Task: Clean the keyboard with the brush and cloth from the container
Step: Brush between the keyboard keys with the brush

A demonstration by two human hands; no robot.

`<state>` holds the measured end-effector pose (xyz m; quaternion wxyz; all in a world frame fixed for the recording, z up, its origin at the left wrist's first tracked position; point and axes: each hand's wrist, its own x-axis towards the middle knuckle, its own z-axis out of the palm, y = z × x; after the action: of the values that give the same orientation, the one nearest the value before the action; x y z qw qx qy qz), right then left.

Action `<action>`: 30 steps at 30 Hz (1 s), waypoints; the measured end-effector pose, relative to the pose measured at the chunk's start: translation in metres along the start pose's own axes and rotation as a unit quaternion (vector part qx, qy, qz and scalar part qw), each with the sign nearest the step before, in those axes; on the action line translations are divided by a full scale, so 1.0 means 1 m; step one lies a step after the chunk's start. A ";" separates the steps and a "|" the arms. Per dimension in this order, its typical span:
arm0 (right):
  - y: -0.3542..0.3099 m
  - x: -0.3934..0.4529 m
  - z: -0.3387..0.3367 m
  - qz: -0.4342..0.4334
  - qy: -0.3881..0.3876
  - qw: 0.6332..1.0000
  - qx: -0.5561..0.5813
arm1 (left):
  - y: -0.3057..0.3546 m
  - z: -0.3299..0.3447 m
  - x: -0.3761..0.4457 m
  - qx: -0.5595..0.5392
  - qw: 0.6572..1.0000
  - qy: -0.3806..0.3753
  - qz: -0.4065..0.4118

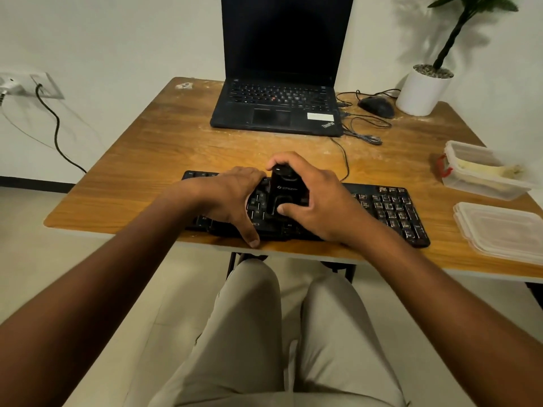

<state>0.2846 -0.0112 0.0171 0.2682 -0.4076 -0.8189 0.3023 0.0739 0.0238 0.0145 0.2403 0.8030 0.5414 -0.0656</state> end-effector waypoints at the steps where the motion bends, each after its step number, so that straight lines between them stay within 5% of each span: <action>1: 0.000 -0.002 -0.006 0.012 -0.019 0.999 -0.032 | 0.000 0.000 0.000 0.000 1.000 0.001 -0.001; 6: -0.006 -0.007 -0.034 0.036 -0.064 0.980 -0.183 | 0.002 -0.001 -0.001 -0.005 1.000 0.007 -0.006; 13: -0.010 0.002 0.012 -0.022 0.033 0.999 -0.010 | 0.002 0.001 -0.004 -0.015 1.000 0.013 0.000; 23: 0.006 -0.021 -0.055 0.080 -0.043 0.983 -0.157 | -0.002 0.002 0.001 0.021 1.000 -0.004 -0.016; 30: 0.004 -0.009 -0.021 0.040 0.056 0.997 0.018 | -0.002 0.002 0.000 0.025 0.999 -0.013 -0.018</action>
<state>0.3063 -0.0110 0.0265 0.3081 -0.4517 -0.7800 0.3044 0.0729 0.0237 0.0119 0.2262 0.7978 0.5509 -0.0937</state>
